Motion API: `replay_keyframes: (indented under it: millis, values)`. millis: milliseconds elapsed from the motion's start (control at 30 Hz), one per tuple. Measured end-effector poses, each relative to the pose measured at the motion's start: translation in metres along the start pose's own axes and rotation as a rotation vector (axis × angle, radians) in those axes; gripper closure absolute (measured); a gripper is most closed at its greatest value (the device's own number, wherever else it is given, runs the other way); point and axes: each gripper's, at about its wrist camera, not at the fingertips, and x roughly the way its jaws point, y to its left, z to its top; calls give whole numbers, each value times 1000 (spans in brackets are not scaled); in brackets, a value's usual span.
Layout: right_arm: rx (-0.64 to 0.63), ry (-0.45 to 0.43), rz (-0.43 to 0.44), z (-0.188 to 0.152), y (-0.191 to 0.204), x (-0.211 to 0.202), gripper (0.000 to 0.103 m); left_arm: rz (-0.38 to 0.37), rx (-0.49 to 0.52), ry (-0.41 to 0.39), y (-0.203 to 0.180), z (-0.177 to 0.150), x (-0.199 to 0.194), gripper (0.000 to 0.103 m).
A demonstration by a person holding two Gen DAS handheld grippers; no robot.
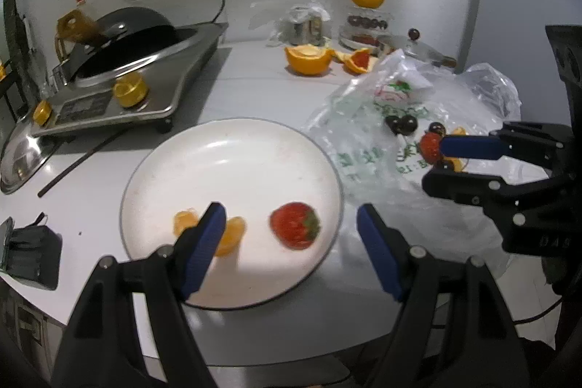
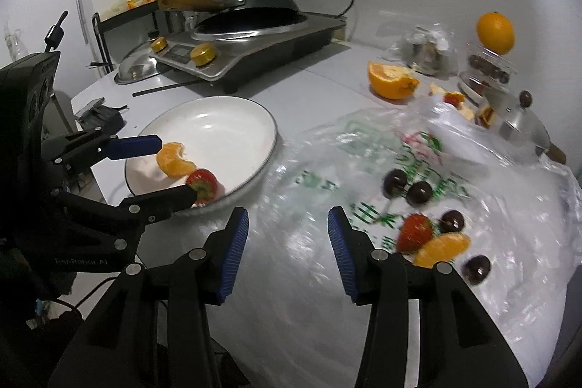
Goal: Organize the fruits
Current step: 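Move both open tools back over the fruit on the bag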
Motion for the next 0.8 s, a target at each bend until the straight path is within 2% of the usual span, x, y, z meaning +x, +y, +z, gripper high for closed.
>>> replay_keyframes:
  millis: [433, 800]
  values:
    - [71, -25, -44, -25, -45, -24, 55, -17, 61, 14, -46, 10, 8, 27]
    - [120, -20, -64, -43, -84, -25, 55, -26, 95, 35, -76, 15, 22, 27]
